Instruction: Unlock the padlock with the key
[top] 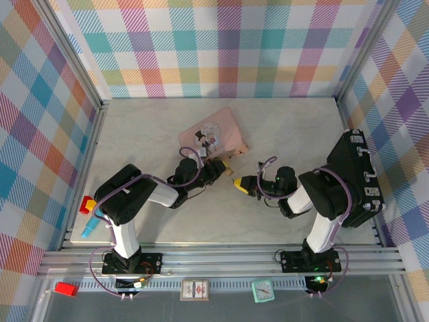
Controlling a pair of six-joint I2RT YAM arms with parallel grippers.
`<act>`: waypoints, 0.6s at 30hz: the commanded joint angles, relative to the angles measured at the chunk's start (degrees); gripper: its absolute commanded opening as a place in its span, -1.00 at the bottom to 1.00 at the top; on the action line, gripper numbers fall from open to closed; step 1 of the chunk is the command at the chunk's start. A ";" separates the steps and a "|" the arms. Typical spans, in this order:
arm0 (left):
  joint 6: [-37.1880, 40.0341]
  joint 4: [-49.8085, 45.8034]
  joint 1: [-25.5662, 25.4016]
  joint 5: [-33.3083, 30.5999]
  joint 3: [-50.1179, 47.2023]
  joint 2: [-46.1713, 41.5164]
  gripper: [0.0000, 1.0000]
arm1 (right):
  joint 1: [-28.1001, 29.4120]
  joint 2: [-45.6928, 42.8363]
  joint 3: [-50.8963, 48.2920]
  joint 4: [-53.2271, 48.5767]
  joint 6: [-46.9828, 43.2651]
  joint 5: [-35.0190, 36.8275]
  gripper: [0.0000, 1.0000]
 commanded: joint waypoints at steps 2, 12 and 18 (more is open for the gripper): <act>-5.80 0.88 1.76 0.23 -0.36 1.06 -1.00 | -0.36 0.15 1.23 4.26 1.05 -1.56 -1.00; -6.99 2.92 2.82 0.45 -0.20 2.15 -1.00 | -0.47 -0.81 2.81 4.26 2.24 -2.26 -1.00; -7.41 4.15 3.09 0.63 -0.37 2.24 -1.00 | -0.44 -1.42 3.86 4.26 3.07 -2.70 -1.00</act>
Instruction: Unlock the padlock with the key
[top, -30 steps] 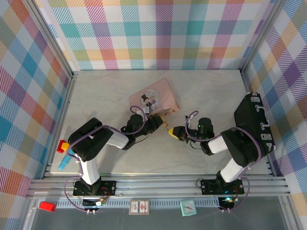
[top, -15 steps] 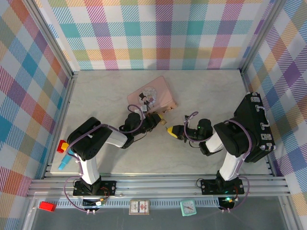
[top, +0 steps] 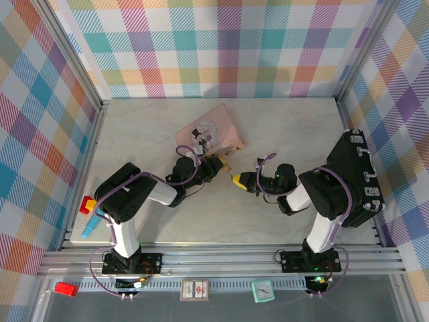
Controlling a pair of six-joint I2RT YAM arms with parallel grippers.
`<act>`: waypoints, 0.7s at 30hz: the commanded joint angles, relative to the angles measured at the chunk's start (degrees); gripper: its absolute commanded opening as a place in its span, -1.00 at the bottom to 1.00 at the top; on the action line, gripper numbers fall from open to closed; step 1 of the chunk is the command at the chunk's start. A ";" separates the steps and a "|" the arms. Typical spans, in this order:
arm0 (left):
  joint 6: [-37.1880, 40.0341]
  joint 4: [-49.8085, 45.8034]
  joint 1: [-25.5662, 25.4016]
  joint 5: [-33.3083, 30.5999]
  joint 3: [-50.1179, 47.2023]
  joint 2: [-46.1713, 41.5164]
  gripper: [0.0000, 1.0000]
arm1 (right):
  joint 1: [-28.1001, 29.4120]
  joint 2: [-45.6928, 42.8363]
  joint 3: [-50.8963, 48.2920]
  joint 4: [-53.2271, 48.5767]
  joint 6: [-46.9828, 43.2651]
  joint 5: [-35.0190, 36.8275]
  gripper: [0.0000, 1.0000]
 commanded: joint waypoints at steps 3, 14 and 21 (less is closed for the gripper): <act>-5.66 2.25 1.42 0.36 -0.56 1.53 -1.00 | -0.44 -1.42 1.87 2.99 1.14 -1.33 -1.00; -5.92 2.61 1.49 0.65 -0.85 1.04 -1.00 | -0.53 -1.08 3.61 2.99 1.90 -1.41 -1.00; -6.92 4.22 1.49 0.74 -1.09 1.07 -1.00 | -0.67 -0.37 4.51 2.99 2.25 -1.66 -1.00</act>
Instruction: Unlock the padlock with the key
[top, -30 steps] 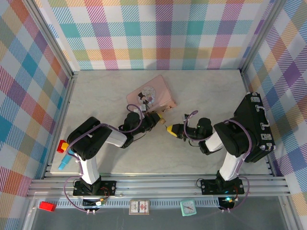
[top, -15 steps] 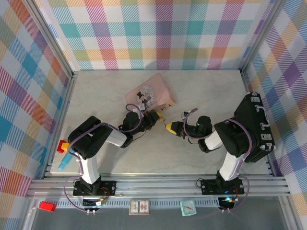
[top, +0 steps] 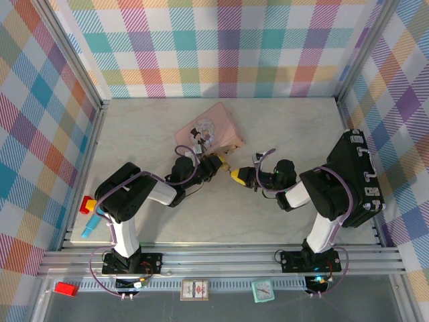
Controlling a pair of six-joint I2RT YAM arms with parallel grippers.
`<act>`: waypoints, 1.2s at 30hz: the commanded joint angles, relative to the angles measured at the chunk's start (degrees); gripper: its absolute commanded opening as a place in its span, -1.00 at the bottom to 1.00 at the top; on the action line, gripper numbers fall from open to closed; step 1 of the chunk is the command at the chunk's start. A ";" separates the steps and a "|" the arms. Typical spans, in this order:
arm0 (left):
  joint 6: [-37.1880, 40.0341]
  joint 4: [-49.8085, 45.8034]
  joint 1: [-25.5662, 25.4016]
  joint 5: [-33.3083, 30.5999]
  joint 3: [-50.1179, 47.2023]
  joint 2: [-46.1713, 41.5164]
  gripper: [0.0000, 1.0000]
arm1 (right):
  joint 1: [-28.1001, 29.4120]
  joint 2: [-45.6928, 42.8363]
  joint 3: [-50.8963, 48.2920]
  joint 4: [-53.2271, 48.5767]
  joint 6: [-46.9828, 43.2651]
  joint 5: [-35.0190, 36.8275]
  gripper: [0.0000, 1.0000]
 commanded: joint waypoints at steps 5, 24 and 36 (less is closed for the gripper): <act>-7.84 5.22 1.06 1.50 -0.76 1.86 -1.00 | -0.99 1.02 2.13 3.01 0.25 -1.17 -1.00; -9.39 8.36 1.08 2.03 -0.59 1.63 -1.00 | -1.28 2.75 3.57 3.01 0.61 -1.74 -1.00; -9.47 8.83 1.01 2.21 -0.87 0.54 -1.00 | -2.16 6.44 5.49 3.01 0.68 -1.83 -1.00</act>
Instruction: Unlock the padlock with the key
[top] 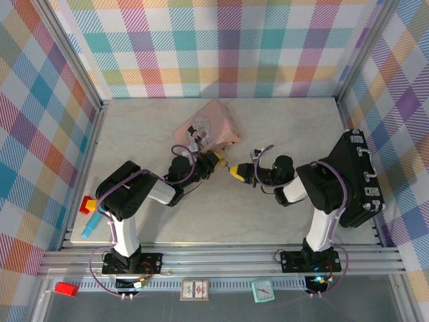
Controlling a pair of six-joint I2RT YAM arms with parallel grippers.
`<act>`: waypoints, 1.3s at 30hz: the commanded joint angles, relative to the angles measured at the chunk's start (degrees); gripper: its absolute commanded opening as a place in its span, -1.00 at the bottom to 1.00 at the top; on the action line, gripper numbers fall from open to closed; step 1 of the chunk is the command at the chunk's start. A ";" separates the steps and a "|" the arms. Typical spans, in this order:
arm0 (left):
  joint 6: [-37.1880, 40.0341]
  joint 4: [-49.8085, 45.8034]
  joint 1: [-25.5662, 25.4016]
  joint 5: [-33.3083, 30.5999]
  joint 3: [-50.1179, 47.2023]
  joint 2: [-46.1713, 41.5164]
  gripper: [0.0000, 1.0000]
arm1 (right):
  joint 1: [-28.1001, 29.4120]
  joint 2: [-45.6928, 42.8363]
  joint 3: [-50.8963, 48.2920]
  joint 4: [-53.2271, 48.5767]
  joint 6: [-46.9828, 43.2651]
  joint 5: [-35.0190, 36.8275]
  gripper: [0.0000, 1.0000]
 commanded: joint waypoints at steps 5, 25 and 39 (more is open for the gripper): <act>-5.04 4.43 -0.09 2.28 -0.39 -0.43 -1.00 | -1.17 3.18 2.68 1.33 1.64 0.11 -1.00; -4.17 4.20 -0.56 1.91 0.14 0.53 -1.00 | 0.05 -0.15 2.05 1.33 4.16 1.82 -1.00; -3.77 4.64 -0.82 2.27 0.14 -0.25 -1.00 | 0.16 2.12 2.33 1.33 5.26 3.43 -1.00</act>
